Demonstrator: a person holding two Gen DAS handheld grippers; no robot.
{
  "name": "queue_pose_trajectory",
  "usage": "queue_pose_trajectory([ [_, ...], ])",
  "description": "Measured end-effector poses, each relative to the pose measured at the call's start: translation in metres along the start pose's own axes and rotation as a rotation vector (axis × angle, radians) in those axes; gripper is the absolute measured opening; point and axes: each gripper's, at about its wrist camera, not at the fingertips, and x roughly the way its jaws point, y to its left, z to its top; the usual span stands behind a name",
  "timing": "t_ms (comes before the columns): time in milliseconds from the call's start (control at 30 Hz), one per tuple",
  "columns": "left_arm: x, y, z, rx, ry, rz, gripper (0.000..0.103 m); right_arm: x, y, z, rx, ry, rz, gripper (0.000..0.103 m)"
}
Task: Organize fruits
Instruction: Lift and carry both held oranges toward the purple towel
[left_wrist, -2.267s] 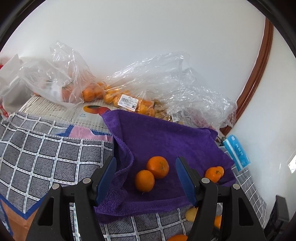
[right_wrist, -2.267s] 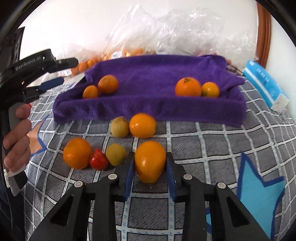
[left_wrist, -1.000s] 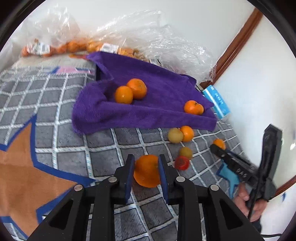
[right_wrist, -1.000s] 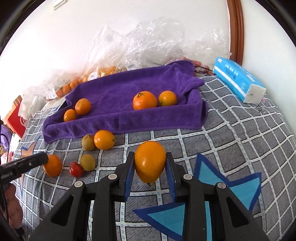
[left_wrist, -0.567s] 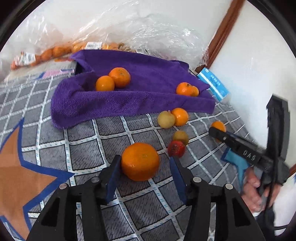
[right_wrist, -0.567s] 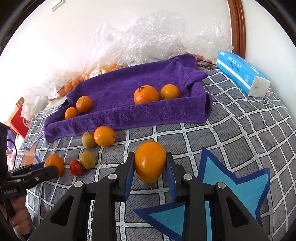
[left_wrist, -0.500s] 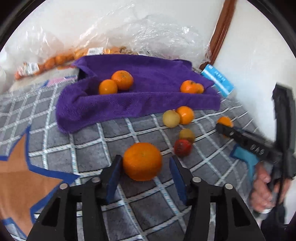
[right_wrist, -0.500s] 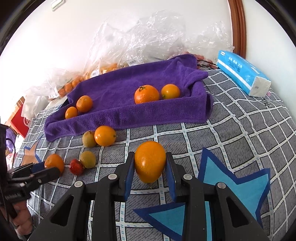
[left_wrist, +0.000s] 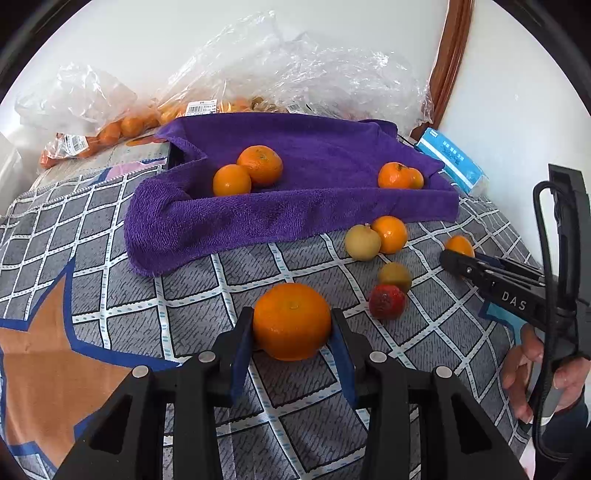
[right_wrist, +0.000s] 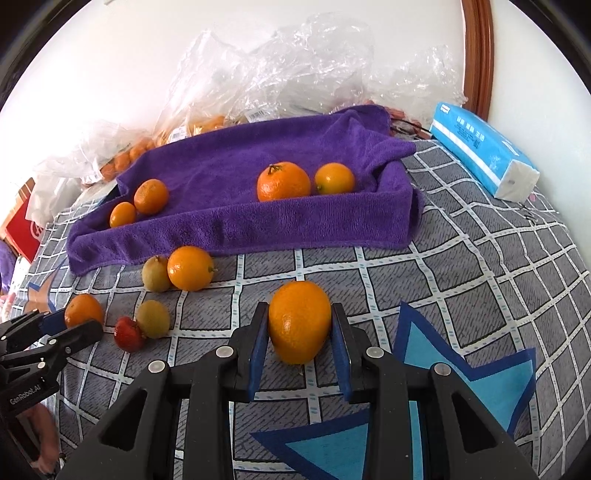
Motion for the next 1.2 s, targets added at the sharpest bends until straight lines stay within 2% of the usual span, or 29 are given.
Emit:
queue_pose_trajectory([
  [167,0.0,0.007,0.001,-0.044,-0.008,-0.042,0.038,0.001,0.003,0.0,-0.01,0.004,-0.049,0.032],
  [433,0.0,0.005,0.0,-0.028,-0.005,-0.026,0.038,0.001,0.0,0.0,-0.011,0.02,-0.032,0.032],
  [600,-0.004,0.01,0.0,-0.054,-0.025,-0.048,0.037,0.0,0.0,-0.001,-0.008,0.018,-0.032,0.032],
  [767,-0.016,0.012,-0.001,-0.066,-0.082,-0.067,0.037,-0.006,0.005,-0.003,-0.028,-0.015,-0.025,0.032],
  [900,-0.018,0.015,0.001,-0.084,-0.076,-0.077,0.037,-0.012,0.01,-0.005,-0.042,-0.031,-0.038,0.032],
  [967,-0.018,0.015,0.003,-0.095,-0.063,-0.057,0.037,-0.014,0.011,-0.004,-0.029,-0.029,-0.014,0.032],
  [1067,-0.022,0.019,0.008,-0.129,-0.04,-0.076,0.037,-0.023,0.013,0.002,-0.022,-0.048,-0.009,0.032],
  [1200,-0.035,0.021,0.022,-0.162,-0.058,-0.077,0.037,-0.039,0.018,0.016,-0.037,-0.094,-0.013,0.032],
])
